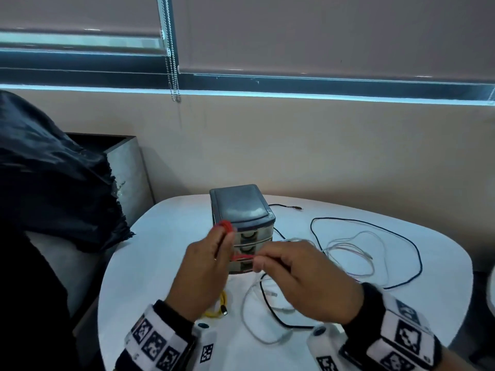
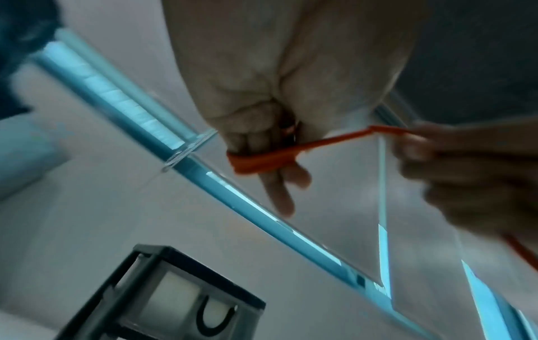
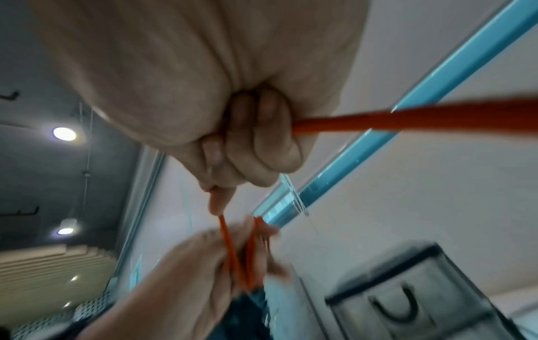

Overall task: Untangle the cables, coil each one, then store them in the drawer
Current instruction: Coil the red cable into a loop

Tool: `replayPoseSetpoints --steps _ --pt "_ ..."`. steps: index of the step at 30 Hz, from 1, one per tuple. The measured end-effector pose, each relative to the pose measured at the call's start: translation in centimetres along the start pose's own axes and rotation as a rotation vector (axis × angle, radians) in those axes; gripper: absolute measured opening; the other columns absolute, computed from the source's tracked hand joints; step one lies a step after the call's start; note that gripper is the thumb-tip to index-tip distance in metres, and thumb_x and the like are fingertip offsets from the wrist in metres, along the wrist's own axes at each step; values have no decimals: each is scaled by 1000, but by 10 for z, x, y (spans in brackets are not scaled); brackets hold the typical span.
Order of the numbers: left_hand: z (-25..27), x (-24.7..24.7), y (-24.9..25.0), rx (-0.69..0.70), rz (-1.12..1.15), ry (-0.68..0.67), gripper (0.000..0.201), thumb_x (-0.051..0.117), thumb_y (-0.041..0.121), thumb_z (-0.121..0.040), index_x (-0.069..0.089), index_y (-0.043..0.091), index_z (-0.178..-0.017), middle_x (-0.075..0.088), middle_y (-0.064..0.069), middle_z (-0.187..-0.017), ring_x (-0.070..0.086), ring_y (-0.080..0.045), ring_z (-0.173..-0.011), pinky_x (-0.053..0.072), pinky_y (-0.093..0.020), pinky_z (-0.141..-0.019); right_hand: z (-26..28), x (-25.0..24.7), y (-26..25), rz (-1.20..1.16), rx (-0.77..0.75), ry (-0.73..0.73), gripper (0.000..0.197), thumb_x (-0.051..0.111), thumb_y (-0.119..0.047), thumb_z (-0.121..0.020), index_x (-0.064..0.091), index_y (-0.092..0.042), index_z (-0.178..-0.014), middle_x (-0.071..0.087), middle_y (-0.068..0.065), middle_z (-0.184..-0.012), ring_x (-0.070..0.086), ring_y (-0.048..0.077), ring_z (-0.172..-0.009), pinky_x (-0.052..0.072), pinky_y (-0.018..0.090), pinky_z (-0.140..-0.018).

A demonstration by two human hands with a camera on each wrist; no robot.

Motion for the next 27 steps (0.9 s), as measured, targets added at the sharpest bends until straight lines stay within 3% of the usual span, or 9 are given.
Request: replayPoseSetpoints --steps 3,7,10,12,15,19,21,23,27 --pt "16 9 6 -29 97 -251 45 34 50 -103 60 21 -80 57 6 -57 61 -7 -58 41 -18 -59 -7 -21 8 101 3 60 24 49 -41 -97 60 -30 -78 54 -16 -59 52 7 -57 39 23 -57" --pt "27 -6 38 -293 862 -531 54 56 53 -94 71 2 -86 46 -1 -48 57 -18 -47 48 -18 -62 -5 -35 48 -152 112 221 15 65 -26 -93 72 -31 -81 64 -8 -63 49 10 -52 40 23 -54" --pt "15 -21 55 -316 1198 -251 48 57 47 -93 73 4 -84 40 1 -46 52 -17 -44 53 -31 -82 6 -7 62 -174 187 103 21 59 -27 -97 75 -18 -88 48 -12 -56 35 3 -50 31 22 -52" --pt "1 -26 51 -312 1211 2 49 39 35 -99 73 3 -84 39 -1 -51 53 -19 -51 50 -36 -90 17 22 52 -153 155 -84 23 52 -30 -101 72 -20 -94 52 -16 -59 41 1 -54 34 20 -57" --pt "-8 -20 41 -246 976 134 44 35 31 -100 66 0 -98 50 -3 -59 63 -24 -66 55 -27 -80 29 45 11 -24 39 -318 25 43 -38 -102 65 -24 -105 67 -10 -81 58 5 -72 47 27 -71" --pt "10 -2 31 -175 403 -108 48 39 42 -104 64 7 -83 62 -3 -65 65 -18 -66 49 -32 -69 19 12 -26 80 -75 -133 25 36 -42 -101 56 -28 -98 67 -4 -89 59 13 -75 48 33 -72" --pt "19 1 38 -259 541 -314 50 39 42 -103 66 8 -77 55 -14 -61 59 -15 -54 46 -22 -60 9 -9 -19 48 -62 62 26 40 -40 -100 59 -27 -88 65 -9 -88 60 10 -78 48 29 -74" --pt "24 -1 48 -345 836 -471 50 40 42 -99 71 8 -78 45 -10 -51 55 -22 -49 47 -21 -61 5 -13 -5 -189 28 183 21 49 -33 -97 61 -27 -80 65 -12 -88 63 10 -82 50 27 -74" --pt "24 -11 58 -330 1191 -491 42 70 44 -87 70 2 -83 42 2 -45 52 -16 -41 54 -29 -74 6 8 -9 -829 187 137 23 53 -24 -98 57 -11 -80 63 1 -70 62 16 -59 53 29 -58"
Point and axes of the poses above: each hand's wrist, its own z-axis away from the middle knuckle, its own x-axis out of the palm, y = z × x, the point moved 2 cm from there along -z, towards the middle knuckle
